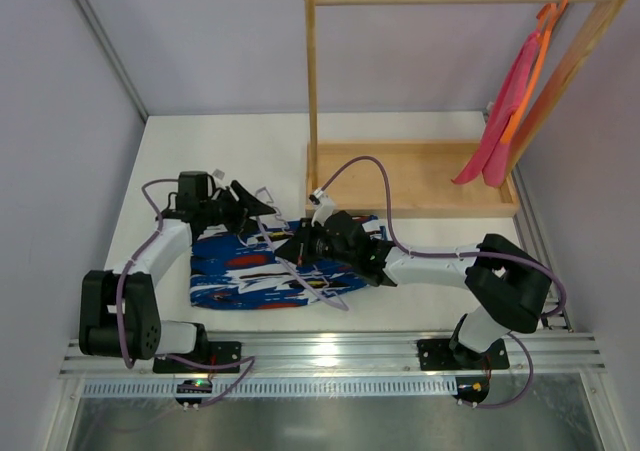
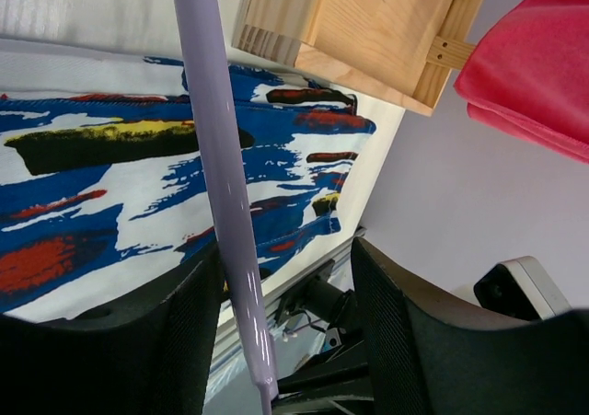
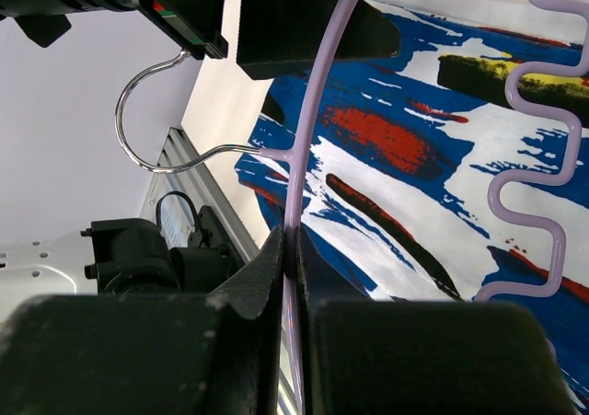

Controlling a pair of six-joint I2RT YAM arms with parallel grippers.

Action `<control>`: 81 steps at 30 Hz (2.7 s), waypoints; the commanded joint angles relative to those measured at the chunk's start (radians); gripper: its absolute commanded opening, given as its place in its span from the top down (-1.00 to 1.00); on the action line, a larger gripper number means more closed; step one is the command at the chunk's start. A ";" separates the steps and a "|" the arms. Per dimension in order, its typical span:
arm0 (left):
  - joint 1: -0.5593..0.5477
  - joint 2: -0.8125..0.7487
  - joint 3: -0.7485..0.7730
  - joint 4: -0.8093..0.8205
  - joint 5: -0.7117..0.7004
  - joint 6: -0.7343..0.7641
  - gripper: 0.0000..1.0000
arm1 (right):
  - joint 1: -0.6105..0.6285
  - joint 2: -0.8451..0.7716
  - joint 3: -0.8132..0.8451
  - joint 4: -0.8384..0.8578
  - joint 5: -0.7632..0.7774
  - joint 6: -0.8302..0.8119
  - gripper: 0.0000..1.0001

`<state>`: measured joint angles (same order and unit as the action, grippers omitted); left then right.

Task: Place the trousers on the hanger
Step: Place trousers on hanger

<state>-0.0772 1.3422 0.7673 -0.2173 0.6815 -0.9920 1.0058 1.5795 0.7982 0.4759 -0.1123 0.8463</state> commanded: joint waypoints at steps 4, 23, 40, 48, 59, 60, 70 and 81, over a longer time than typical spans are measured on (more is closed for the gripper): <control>-0.012 0.017 0.006 0.065 0.004 -0.046 -0.10 | 0.001 -0.012 0.009 0.032 0.019 -0.039 0.47; -0.055 0.078 0.049 0.075 -0.025 -0.068 -0.10 | 0.186 -0.009 0.294 -0.523 0.473 -0.498 -0.20; -0.062 0.094 0.064 0.073 -0.036 -0.069 -0.12 | 0.264 0.192 0.484 -0.665 0.698 -0.618 -0.15; -0.064 0.098 0.063 0.072 -0.039 -0.071 -0.15 | 0.266 0.284 0.565 -0.688 0.729 -0.607 0.04; 0.016 0.141 0.185 -0.195 -0.203 0.095 -0.29 | 0.252 0.217 0.512 -0.697 0.726 -0.428 0.92; 0.037 0.144 0.190 -0.221 -0.198 0.102 -0.30 | 0.245 0.203 0.500 -0.689 0.720 -0.394 0.92; 0.261 0.111 0.233 -0.384 -0.166 0.277 -0.38 | 0.146 0.004 0.238 -0.371 0.381 -0.247 0.92; 0.103 -0.135 -0.011 -0.084 0.032 0.074 -0.41 | 0.019 -0.013 0.041 0.176 -0.016 0.083 0.92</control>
<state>0.0551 1.2240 0.7979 -0.4442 0.6399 -0.8169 1.0275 1.5513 0.8734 0.3462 0.0147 0.7738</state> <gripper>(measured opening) 0.702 0.110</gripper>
